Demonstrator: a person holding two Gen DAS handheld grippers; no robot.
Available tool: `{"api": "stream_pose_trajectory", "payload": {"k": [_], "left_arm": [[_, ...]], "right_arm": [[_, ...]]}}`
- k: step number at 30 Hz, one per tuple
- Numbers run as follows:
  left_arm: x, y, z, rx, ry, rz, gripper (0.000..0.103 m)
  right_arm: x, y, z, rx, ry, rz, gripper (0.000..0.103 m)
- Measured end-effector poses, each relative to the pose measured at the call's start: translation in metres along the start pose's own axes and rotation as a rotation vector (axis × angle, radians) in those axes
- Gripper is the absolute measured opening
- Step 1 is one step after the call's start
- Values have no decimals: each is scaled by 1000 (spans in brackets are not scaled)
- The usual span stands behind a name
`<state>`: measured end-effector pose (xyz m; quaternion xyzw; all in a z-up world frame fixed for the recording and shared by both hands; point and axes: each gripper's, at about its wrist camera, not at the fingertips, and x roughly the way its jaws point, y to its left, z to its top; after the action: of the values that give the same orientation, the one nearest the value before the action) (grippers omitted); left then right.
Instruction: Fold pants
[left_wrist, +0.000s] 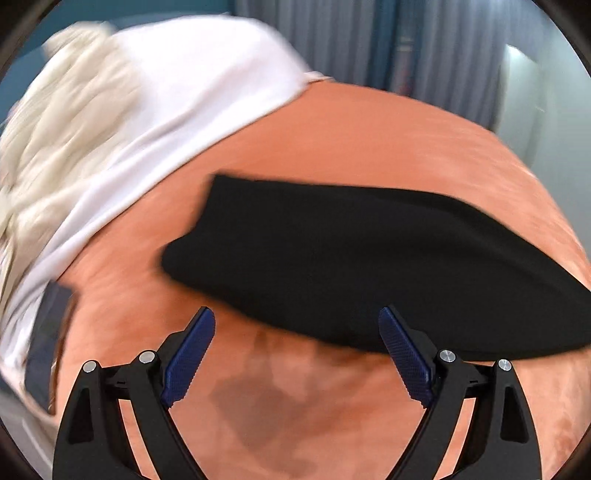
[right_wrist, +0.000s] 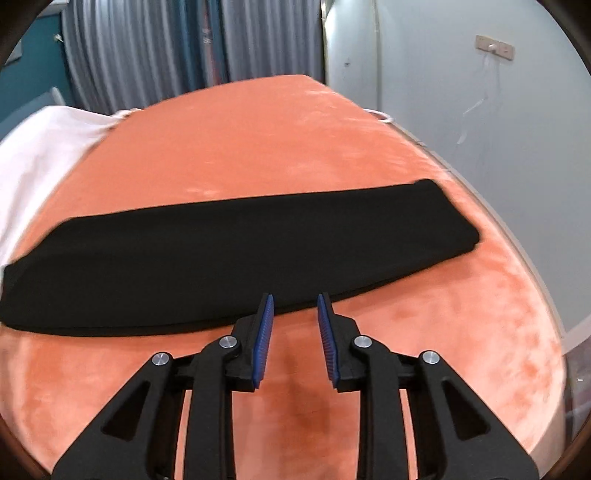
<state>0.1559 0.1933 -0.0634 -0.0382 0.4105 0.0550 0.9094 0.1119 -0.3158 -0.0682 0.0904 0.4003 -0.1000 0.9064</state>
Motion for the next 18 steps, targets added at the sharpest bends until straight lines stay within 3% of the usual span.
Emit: {"api": "stream_pose_trajectory", "payload": {"k": [3, 6, 7, 10, 12, 15, 17, 18], "left_arm": [[3, -67, 10, 141, -17, -56, 91], [22, -105, 10, 198, -3, -52, 91], [35, -117, 7, 204, 34, -43, 91], [72, -122, -13, 192, 161, -40, 92], [67, -113, -27, 198, 99, -75, 92], [56, -110, -33, 258, 97, -95, 91], [53, -106, -25, 229, 102, -120, 91], [50, -105, -17, 202, 92, -141, 91]], "right_arm": [[7, 59, 3, -55, 6, 100, 25], [36, 113, 2, -112, 38, 152, 27], [46, 121, 1, -124, 51, 146, 29], [82, 126, -19, -182, 139, 93, 29], [72, 121, -33, -226, 95, 107, 29], [60, 121, -34, -278, 128, 89, 29], [55, 125, -19, -241, 130, 111, 29], [57, 134, -1, -213, 123, 166, 29]]}}
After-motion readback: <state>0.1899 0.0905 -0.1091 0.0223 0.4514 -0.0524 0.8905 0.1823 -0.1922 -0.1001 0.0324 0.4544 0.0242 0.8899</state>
